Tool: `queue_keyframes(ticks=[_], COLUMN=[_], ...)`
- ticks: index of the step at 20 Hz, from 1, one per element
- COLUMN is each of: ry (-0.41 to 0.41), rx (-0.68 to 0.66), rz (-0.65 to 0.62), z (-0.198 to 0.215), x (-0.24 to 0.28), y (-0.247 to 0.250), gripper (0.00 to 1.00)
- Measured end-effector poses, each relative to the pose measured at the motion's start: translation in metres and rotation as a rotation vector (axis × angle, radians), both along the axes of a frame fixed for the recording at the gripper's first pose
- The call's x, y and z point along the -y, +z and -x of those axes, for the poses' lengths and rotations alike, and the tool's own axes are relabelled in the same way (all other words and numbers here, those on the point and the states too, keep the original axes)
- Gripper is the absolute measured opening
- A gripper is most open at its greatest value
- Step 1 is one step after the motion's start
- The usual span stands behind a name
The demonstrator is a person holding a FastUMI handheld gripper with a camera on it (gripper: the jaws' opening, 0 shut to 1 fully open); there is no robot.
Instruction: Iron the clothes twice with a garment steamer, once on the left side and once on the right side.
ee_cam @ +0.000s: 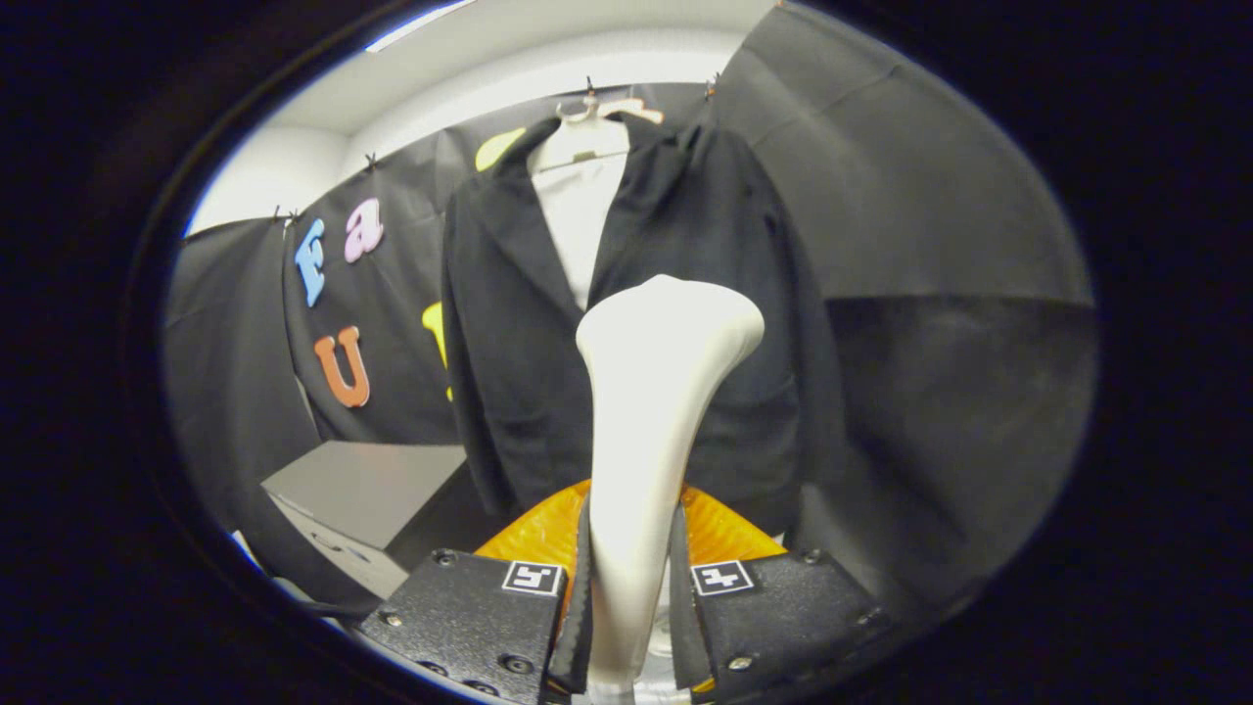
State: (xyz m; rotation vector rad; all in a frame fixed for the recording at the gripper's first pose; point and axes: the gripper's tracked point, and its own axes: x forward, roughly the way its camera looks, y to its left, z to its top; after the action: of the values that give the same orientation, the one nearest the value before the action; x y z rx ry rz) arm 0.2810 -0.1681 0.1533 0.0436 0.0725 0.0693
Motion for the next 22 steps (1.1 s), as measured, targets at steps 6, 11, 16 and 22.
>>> queue_keyframes(ticks=[6,11,16,22], ry=[0.005,0.038,0.072,0.090], rx=[0.184,0.276,0.400,0.468], rz=[0.006,0.006,0.017,0.025], z=[-0.012,-0.034,-0.061,-0.091], x=[0.019,0.021,0.017,0.015], y=[0.092,0.134,0.188,0.225], gripper=[0.35,0.35,0.35,0.35])
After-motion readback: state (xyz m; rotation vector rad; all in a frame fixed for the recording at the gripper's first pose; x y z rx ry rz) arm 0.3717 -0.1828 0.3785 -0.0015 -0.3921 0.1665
